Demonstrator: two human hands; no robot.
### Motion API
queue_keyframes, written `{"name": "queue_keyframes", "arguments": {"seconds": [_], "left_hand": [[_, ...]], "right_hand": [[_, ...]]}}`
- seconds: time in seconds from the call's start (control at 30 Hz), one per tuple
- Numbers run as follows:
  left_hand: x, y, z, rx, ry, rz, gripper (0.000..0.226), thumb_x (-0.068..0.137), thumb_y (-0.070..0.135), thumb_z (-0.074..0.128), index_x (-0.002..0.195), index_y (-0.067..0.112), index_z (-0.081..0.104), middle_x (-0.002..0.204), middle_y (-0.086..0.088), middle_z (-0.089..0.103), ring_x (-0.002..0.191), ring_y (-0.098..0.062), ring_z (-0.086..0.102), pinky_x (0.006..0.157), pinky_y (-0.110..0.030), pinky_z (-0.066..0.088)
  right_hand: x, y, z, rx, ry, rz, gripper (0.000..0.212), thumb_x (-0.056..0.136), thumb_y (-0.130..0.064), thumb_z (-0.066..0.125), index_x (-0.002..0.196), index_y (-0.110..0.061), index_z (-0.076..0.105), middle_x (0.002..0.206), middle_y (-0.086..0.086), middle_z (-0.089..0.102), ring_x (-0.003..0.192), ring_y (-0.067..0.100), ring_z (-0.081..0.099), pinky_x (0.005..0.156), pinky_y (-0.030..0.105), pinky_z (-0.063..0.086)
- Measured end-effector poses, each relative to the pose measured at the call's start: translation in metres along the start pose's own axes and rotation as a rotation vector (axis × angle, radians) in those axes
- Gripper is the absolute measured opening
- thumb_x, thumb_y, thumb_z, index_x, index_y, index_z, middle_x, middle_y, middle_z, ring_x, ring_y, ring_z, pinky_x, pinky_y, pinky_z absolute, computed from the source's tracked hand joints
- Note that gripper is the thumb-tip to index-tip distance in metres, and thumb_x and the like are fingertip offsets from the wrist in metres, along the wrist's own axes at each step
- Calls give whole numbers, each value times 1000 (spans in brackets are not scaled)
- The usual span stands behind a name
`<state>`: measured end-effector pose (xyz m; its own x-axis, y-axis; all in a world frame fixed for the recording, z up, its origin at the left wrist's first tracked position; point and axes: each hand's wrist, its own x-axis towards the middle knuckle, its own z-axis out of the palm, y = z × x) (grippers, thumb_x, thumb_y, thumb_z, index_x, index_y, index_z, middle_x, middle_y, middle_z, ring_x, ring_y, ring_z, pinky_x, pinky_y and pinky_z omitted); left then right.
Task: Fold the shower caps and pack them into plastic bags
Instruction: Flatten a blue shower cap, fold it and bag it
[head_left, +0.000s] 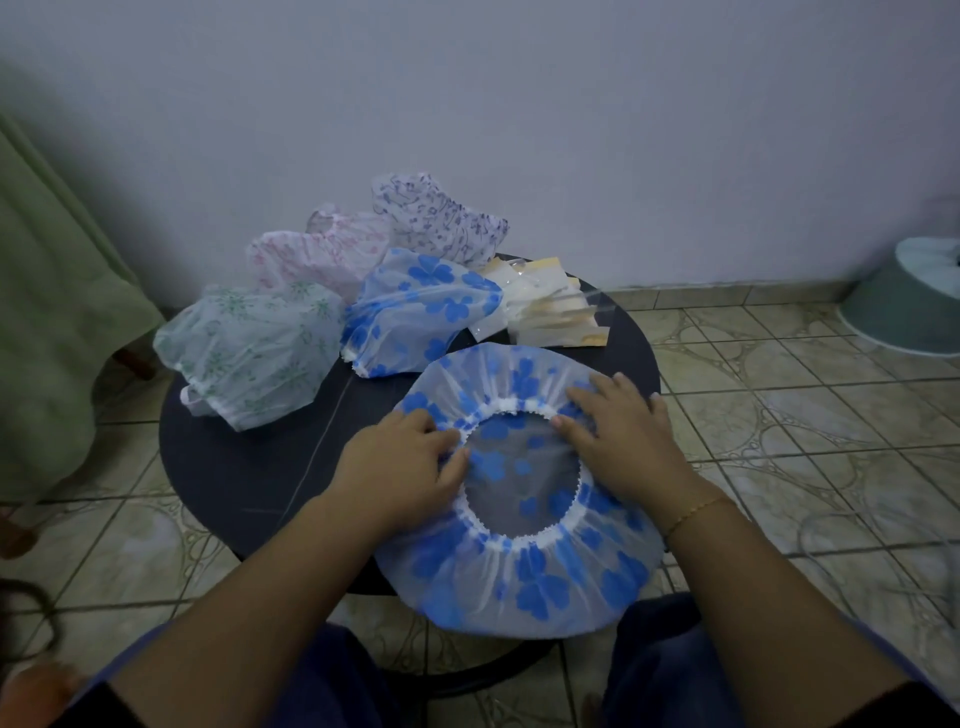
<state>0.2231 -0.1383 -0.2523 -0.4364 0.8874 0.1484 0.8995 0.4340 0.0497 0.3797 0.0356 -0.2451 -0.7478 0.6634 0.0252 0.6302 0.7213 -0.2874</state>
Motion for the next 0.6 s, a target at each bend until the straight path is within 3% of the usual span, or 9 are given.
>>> {"name": "queue_keyframes", "arguments": {"seconds": [0.03,0.1,0.2,0.27,0.3,0.33,0.4,0.47,0.6], "left_hand": [[-1,-1,-1,10,17,-19,66,82,62,8,103,34,64,99,9,54,93,-13,57,61,-24,38],[-2,-1,-4,7,55,-61,44,92,52,29,97,32,68,93,7,55,82,-14,59,56,-24,37],[0,-2,-1,6,221,35,45,88,44,33,92,24,72,86,3,60,75,-19,60,59,-26,42],[2,-2,2,-42,241,112,52,84,46,32,107,18,69,106,-3,63,94,-27,62,75,-35,50],[3,0,3,-64,149,109,61,83,51,28,124,19,60,130,-4,55,118,-30,53,94,-42,46],[3,1,6,-68,56,89,72,82,59,19,141,23,42,150,-1,34,138,-30,30,112,-45,29],[2,-3,14,-62,-148,6,78,83,71,8,150,32,5,157,7,-6,145,-22,-11,117,-38,-3],[4,-5,14,-75,-273,-57,71,89,69,16,148,37,-6,157,7,-14,144,-19,-18,117,-36,-7],[6,-5,13,-97,-311,-84,70,90,68,20,148,39,-7,158,7,-11,144,-19,-15,117,-37,-5]], "right_hand": [[-3,0,-2,-20,5,22,48,97,-50,33,140,-30,38,155,-4,20,144,17,6,114,46,2],[-7,-2,-3,-52,58,42,41,98,-46,35,133,-29,48,148,-5,32,141,17,17,111,44,10],[-9,-7,0,-76,115,-7,38,99,-42,30,125,-26,52,133,-7,44,132,14,30,105,41,19],[-7,-10,6,-59,42,-40,47,99,-48,24,138,-26,39,146,-6,33,139,13,19,110,43,13],[-6,-11,8,-60,-5,-52,53,98,-52,21,144,-27,30,153,-5,23,142,13,11,113,46,8],[-5,-10,11,-66,-48,-57,58,96,-56,18,148,-29,21,157,-5,13,144,14,4,114,47,3],[-3,-8,16,-82,-128,-47,64,93,-62,14,150,-33,9,159,-6,1,145,15,-3,114,50,-4],[-2,-6,20,-94,-167,-35,67,90,-66,13,150,-36,5,159,-6,-1,145,15,-6,114,52,-6],[1,-6,23,-100,-153,-24,69,88,-70,13,149,-38,5,159,-8,-1,145,14,-5,113,53,-7]]}}
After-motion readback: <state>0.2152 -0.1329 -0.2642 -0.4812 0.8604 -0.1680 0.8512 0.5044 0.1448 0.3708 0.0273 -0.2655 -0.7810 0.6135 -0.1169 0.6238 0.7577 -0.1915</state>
